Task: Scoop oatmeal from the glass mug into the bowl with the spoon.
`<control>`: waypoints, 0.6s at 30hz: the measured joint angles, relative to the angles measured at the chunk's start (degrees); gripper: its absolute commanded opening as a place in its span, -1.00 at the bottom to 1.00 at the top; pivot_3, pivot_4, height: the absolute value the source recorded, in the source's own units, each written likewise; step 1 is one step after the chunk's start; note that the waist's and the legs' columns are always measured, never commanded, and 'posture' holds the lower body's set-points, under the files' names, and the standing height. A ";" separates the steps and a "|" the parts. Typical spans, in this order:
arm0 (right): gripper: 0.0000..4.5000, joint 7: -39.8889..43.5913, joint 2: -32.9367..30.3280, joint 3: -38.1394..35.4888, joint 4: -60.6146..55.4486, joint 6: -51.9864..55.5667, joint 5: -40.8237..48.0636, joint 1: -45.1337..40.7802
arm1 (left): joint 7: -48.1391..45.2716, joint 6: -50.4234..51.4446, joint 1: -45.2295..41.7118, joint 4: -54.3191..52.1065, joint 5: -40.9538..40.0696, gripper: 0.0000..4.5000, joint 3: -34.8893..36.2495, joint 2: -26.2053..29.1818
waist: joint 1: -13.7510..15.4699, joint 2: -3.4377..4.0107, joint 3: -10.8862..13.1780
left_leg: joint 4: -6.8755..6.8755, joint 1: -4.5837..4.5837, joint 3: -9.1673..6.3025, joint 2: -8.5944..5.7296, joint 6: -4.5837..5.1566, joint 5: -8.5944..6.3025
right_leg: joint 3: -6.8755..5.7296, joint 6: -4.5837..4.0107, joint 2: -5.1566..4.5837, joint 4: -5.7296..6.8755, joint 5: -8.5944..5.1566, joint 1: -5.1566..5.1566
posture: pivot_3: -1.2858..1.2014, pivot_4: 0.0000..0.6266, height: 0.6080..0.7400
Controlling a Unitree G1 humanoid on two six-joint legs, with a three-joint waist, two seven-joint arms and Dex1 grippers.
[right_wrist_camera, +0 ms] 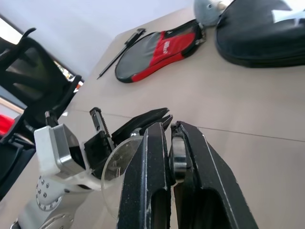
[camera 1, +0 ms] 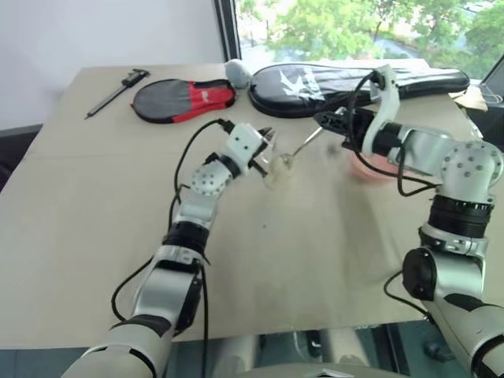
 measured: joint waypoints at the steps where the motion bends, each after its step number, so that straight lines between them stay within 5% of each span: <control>1: -1.00 0.03 -0.91 -0.56 0.46 -0.01 -0.10 -0.10 | 0.33 -0.34 -0.89 1.16 0.23 -0.97 -0.21 -0.61 | -0.02 0.00 0.00 | 0.01 0.00 0.00 -0.01 0.01 0.00 | 0.01 0.02 0.00 0.00 0.01 0.00 | 0.03 -0.52 1.00; 18: -1.00 -10.40 -3.29 -16.08 7.06 4.01 6.36 -1.95 | 8.31 -9.08 -11.49 22.47 1.73 -0.97 0.12 -8.48 | -0.03 0.00 0.00 | 0.02 0.01 0.13 0.01 0.06 -0.02 | 0.13 0.04 0.02 0.06 0.02 -0.01 | 0.03 -0.52 1.00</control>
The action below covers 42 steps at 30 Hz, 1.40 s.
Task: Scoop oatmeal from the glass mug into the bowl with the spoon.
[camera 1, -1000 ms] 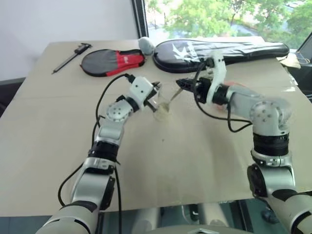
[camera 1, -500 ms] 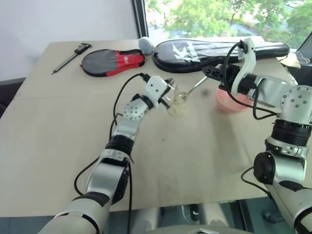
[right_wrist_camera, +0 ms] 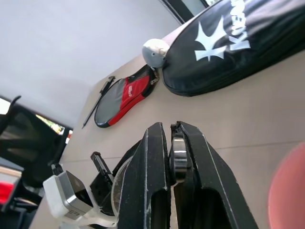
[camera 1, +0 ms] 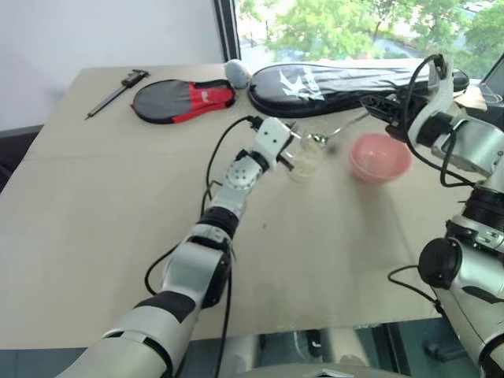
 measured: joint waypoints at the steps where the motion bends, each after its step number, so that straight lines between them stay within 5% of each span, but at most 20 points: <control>1: -1.00 -1.02 0.04 -0.91 0.26 0.10 0.52 0.01 | 0.24 -0.15 -0.48 0.73 0.00 -0.97 0.01 -0.35 | 0.03 0.00 0.00 | 0.00 0.00 -0.01 0.00 0.00 0.00 | -0.01 0.00 0.00 0.00 0.00 0.00 | 0.03 -0.52 1.00; 20: -1.00 -22.76 0.38 -11.88 2.53 -3.57 22.96 4.24 | 2.51 -3.44 -3.44 9.07 -0.75 -0.97 3.70 -4.37 | -0.01 0.01 -0.01 | 0.01 0.05 0.16 0.00 0.11 0.02 | 0.11 0.02 0.00 0.12 0.01 0.01 | 0.03 -0.52 1.00; 42: -1.00 -34.26 -5.46 2.54 -1.08 -24.09 49.20 14.80 | 2.82 -6.29 -3.71 10.98 -0.78 -0.97 5.05 -5.03 | -0.03 0.01 -0.01 | 0.07 0.05 0.58 0.00 0.31 0.02 | 0.25 0.15 0.01 0.09 0.09 0.02 | 0.03 -0.52 1.00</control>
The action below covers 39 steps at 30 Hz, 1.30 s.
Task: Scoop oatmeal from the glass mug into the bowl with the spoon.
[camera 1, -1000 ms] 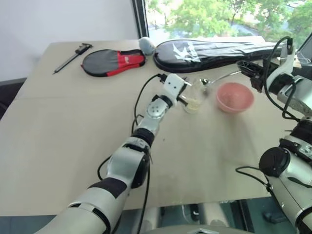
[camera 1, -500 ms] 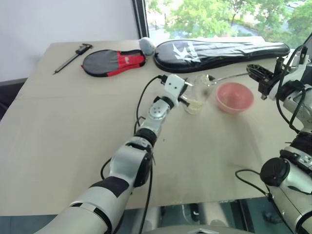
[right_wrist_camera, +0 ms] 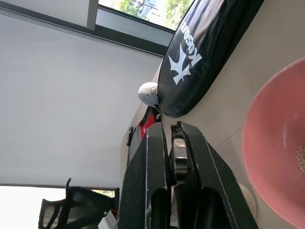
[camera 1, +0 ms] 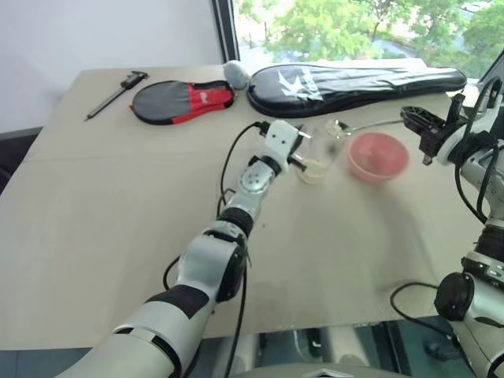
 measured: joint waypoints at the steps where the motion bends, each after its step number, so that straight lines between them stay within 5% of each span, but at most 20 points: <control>1: -1.00 0.05 -0.27 0.24 -0.01 -0.47 0.53 0.08 | 0.00 -0.07 0.00 0.00 -0.03 -0.97 0.13 0.01 | 0.00 0.00 0.00 | 0.01 0.00 0.00 0.00 0.00 0.00 | 0.00 0.00 0.00 0.00 0.00 0.00 | 0.03 -0.52 1.00; 17: -1.00 -0.03 -0.51 0.00 -0.95 -5.79 1.63 0.42 | -0.41 -1.89 -0.01 0.00 -0.09 -0.97 1.71 0.51 | 0.05 0.00 0.00 | 0.03 -0.02 0.02 0.00 0.09 -0.03 | 0.11 0.09 0.00 -0.07 0.05 0.00 | 0.03 -0.52 1.00; 31: -1.00 3.82 -6.78 -1.89 5.01 -6.33 1.28 5.00 | -5.63 -1.88 2.32 -2.22 -4.11 -0.97 3.92 2.65 | -0.04 0.00 0.00 | 0.04 0.05 0.39 0.04 0.16 -0.06 | 0.31 0.12 0.00 -0.08 0.07 0.01 | 0.03 -0.52 1.00; 39: -1.00 12.63 -11.58 1.00 8.10 -6.34 -11.64 6.72 | -11.16 1.38 11.90 -16.23 -9.12 -0.97 5.94 7.75 | -0.39 0.02 -0.02 | 0.03 0.26 0.73 0.11 0.26 -0.10 | 0.85 0.26 0.09 -0.07 0.16 0.02 | 0.03 -0.52 1.00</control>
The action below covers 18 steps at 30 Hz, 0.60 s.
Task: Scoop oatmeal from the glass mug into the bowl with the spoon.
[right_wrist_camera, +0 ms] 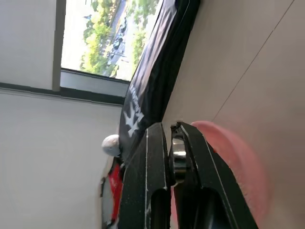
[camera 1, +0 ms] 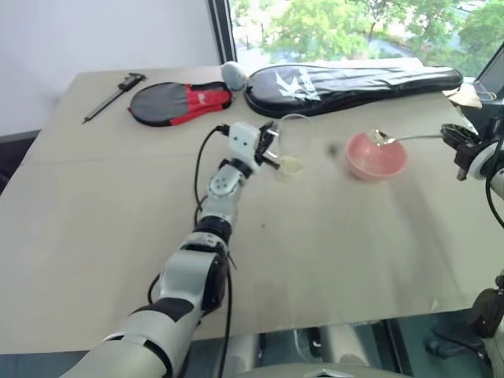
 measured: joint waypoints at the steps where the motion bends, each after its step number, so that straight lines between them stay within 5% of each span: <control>1: -1.00 2.29 -0.58 0.97 -0.09 -0.05 -3.29 -0.02 | -0.02 1.42 2.18 -3.61 -0.82 -0.97 0.28 0.87 | -0.04 0.00 0.00 | 0.00 0.04 -0.03 0.03 0.01 -0.01 | 0.09 0.02 0.04 0.00 0.01 0.00 | 0.03 -0.52 1.00; 10: -1.00 17.98 -4.11 12.56 -6.21 0.08 -23.83 -0.65 | 2.25 13.02 16.20 -27.90 -2.75 -0.97 0.42 4.39 | 0.30 0.02 -0.01 | 0.09 0.07 -0.02 0.03 0.02 -0.01 | 0.25 0.15 0.08 -0.02 0.10 -0.01 | 0.03 -0.52 1.00; 18: -1.00 44.03 -15.10 32.25 -19.51 -7.85 -52.50 -2.71 | 6.62 24.29 25.09 -45.72 -3.49 -0.97 1.59 6.07 | 0.40 0.02 -0.02 | 0.13 0.05 -0.06 0.00 0.03 -0.02 | 0.18 0.18 0.06 -0.14 0.13 0.00 | 0.03 -0.52 1.00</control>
